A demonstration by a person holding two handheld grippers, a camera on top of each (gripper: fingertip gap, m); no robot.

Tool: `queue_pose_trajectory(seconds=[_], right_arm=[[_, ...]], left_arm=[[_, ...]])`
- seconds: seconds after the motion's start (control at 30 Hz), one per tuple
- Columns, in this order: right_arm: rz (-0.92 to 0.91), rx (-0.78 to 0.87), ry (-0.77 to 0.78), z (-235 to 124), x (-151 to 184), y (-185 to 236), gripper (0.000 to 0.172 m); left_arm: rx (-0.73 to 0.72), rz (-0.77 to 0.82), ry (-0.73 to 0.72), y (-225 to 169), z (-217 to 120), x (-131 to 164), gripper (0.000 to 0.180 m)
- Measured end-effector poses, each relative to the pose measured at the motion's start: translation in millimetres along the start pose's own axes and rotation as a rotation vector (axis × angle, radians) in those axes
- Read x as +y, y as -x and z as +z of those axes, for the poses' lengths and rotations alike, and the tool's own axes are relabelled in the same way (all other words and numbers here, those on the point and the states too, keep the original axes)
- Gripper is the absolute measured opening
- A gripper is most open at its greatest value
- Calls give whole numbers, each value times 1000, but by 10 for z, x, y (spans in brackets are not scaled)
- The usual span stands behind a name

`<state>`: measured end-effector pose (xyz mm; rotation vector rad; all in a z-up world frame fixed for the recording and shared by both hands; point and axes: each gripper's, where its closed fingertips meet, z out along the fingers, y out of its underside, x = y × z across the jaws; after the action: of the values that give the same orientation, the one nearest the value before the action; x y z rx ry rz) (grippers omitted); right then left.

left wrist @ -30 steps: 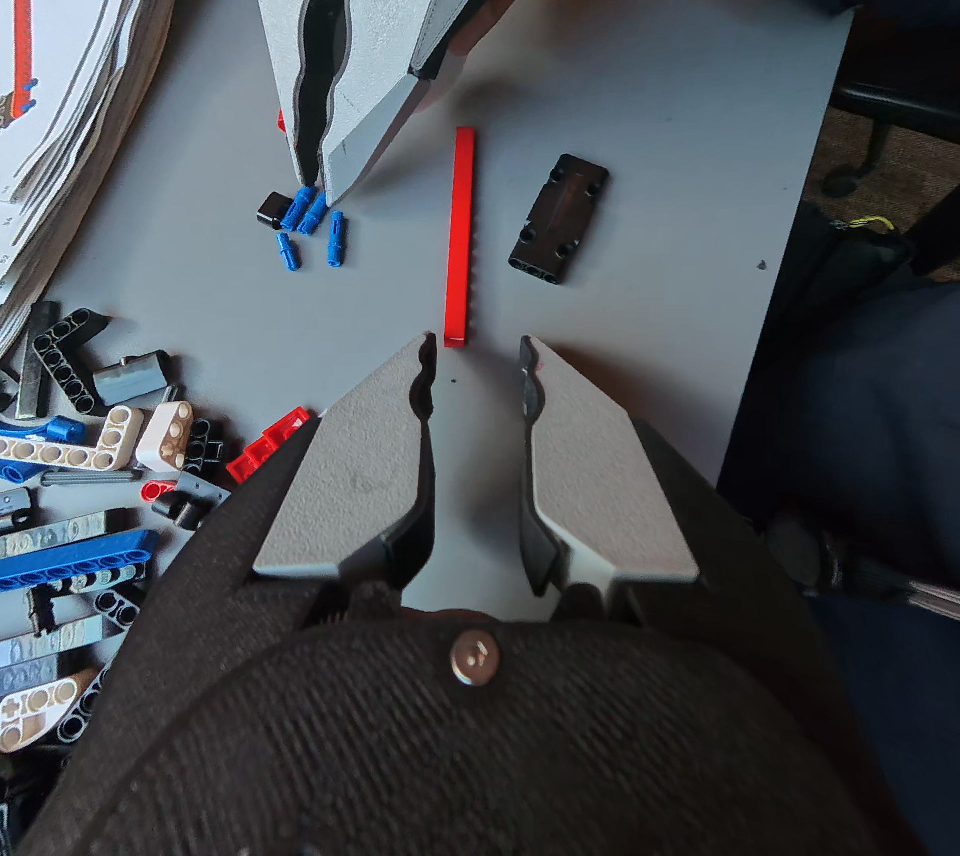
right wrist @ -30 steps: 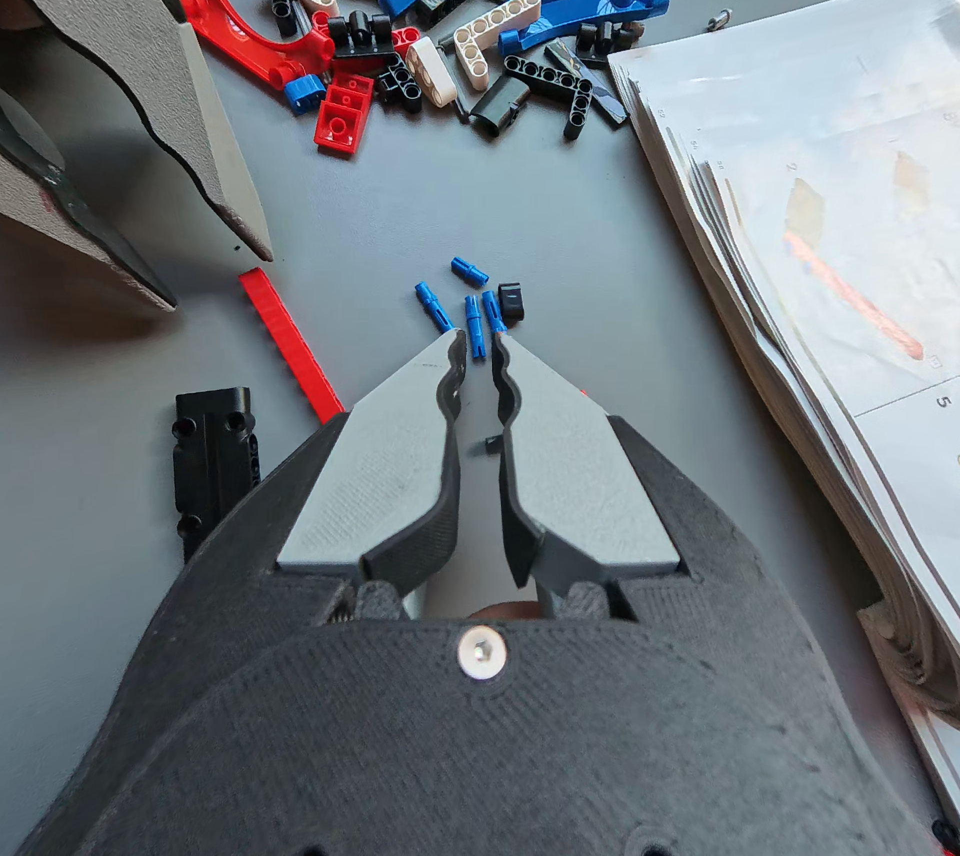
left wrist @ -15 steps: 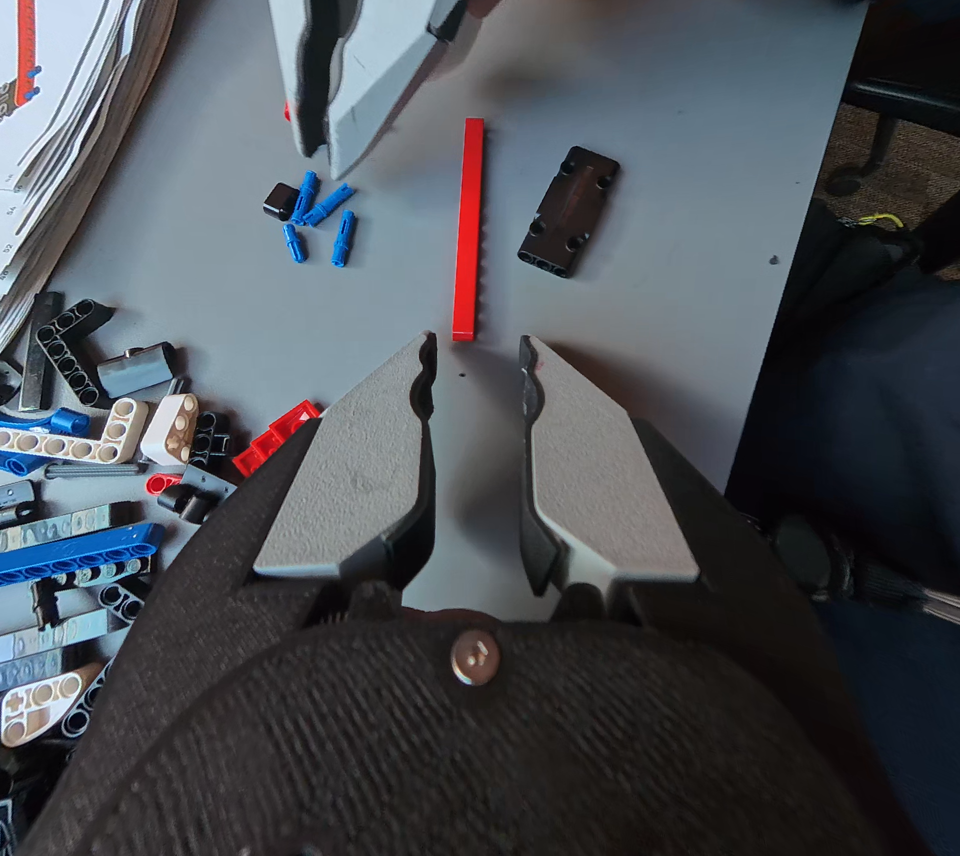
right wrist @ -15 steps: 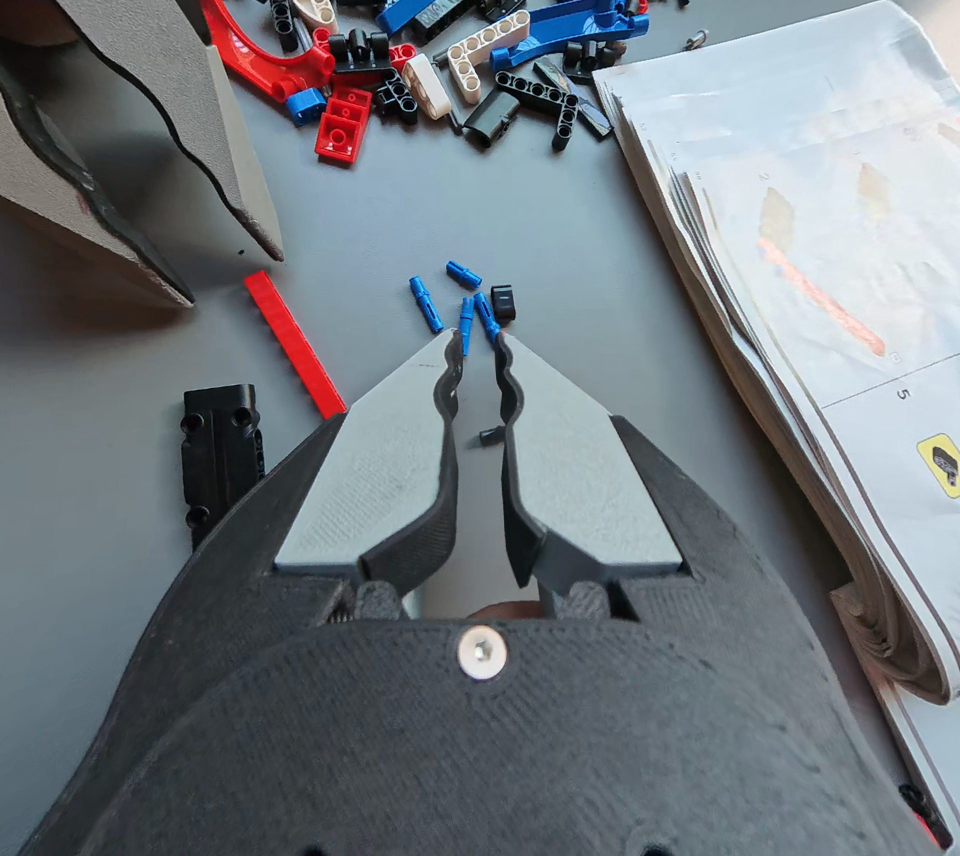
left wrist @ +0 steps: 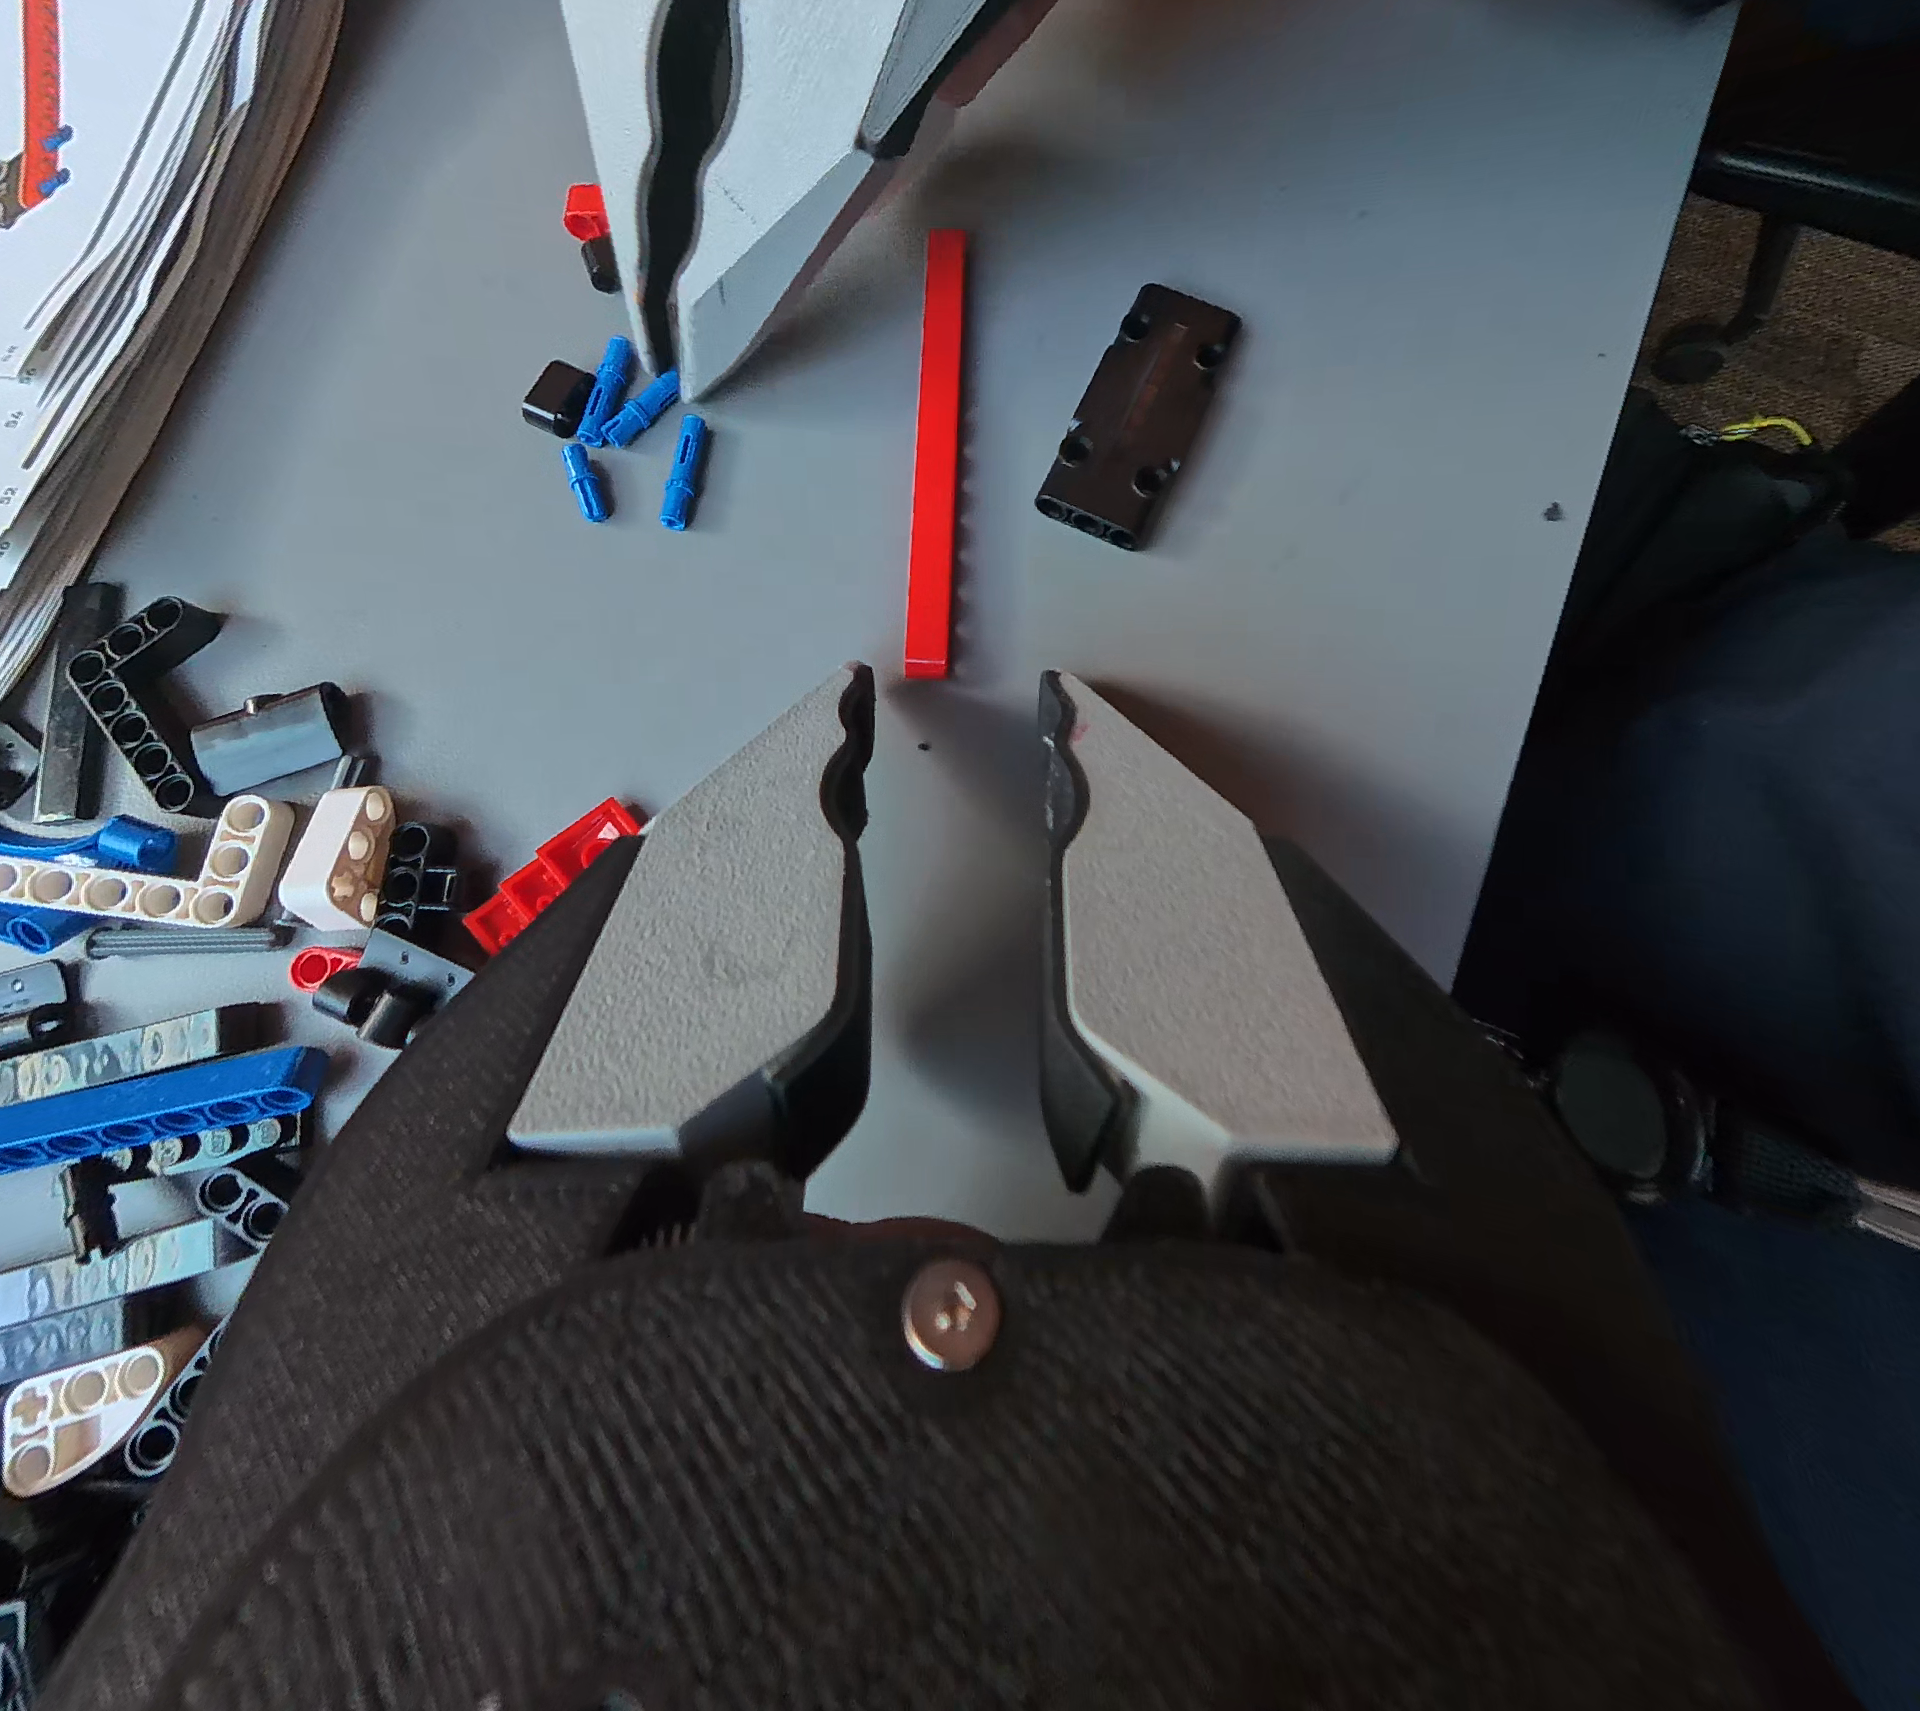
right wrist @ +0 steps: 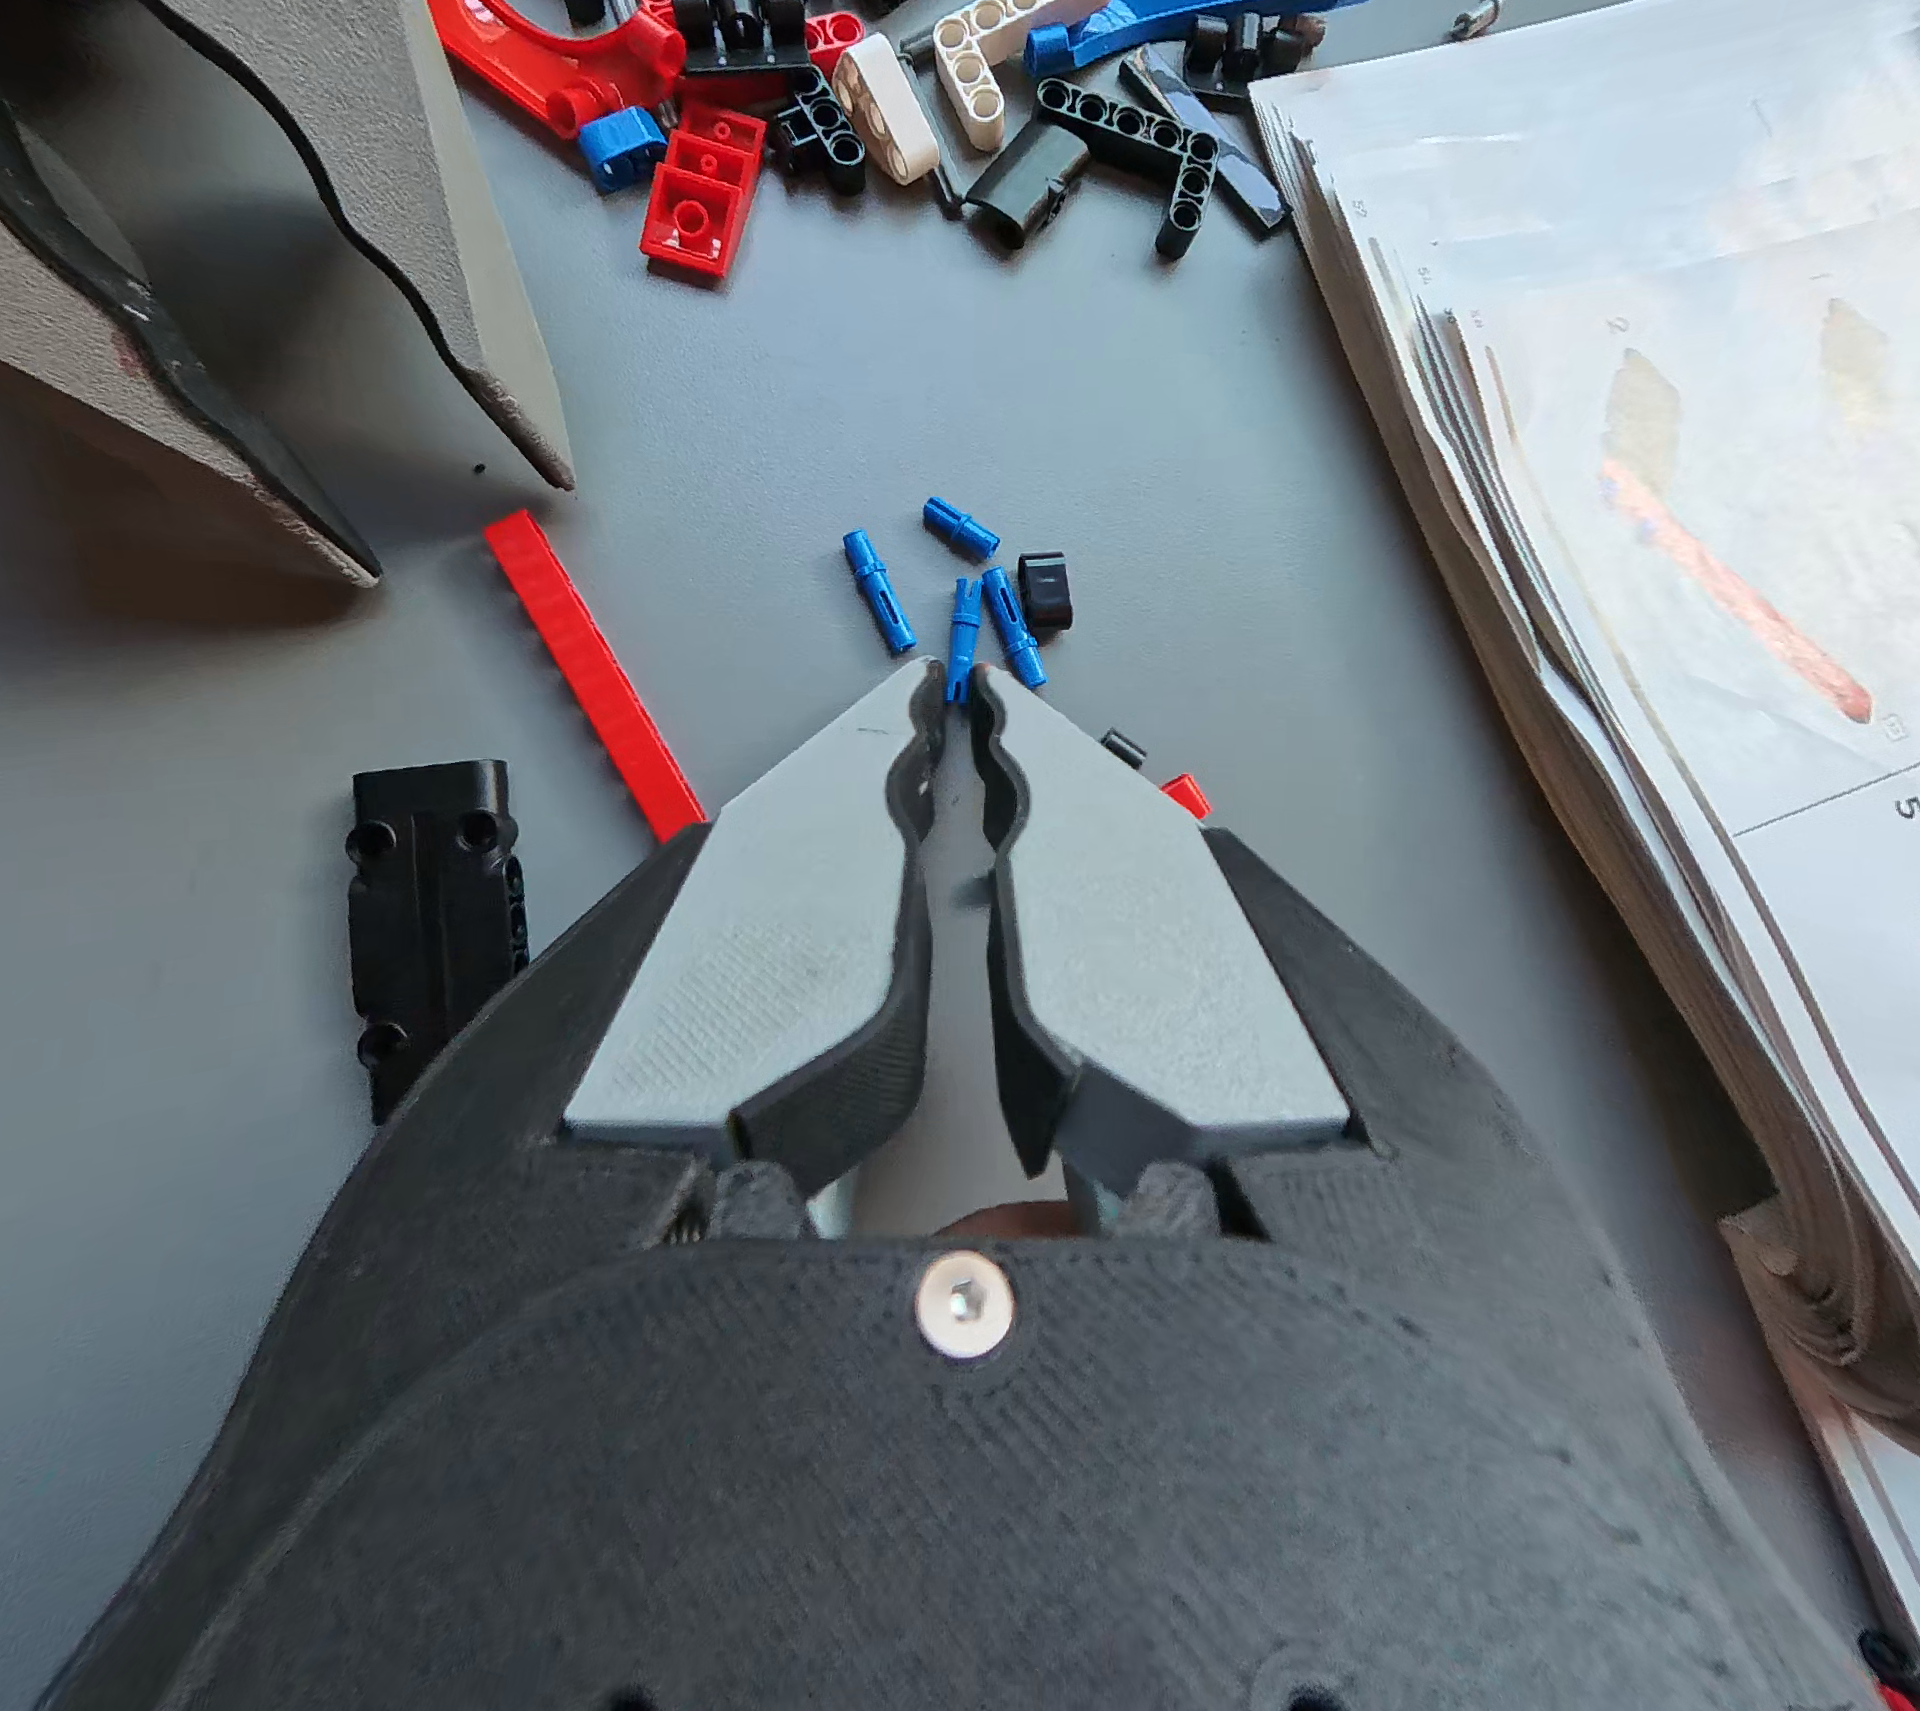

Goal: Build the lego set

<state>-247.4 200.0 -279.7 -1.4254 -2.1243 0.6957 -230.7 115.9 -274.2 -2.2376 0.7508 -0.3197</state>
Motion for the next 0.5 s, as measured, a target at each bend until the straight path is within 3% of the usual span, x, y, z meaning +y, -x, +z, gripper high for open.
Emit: queue_pose_trajectory(seconds=[0.27,0.5], right_arm=[[21,16,-42,-115,14,54,0],[59,-61,-132,-391,-22,391,0]], left_arm=[[-14,6,-19,28,-44,-42,29],[-45,28,-56,127,-120,-120,30]])
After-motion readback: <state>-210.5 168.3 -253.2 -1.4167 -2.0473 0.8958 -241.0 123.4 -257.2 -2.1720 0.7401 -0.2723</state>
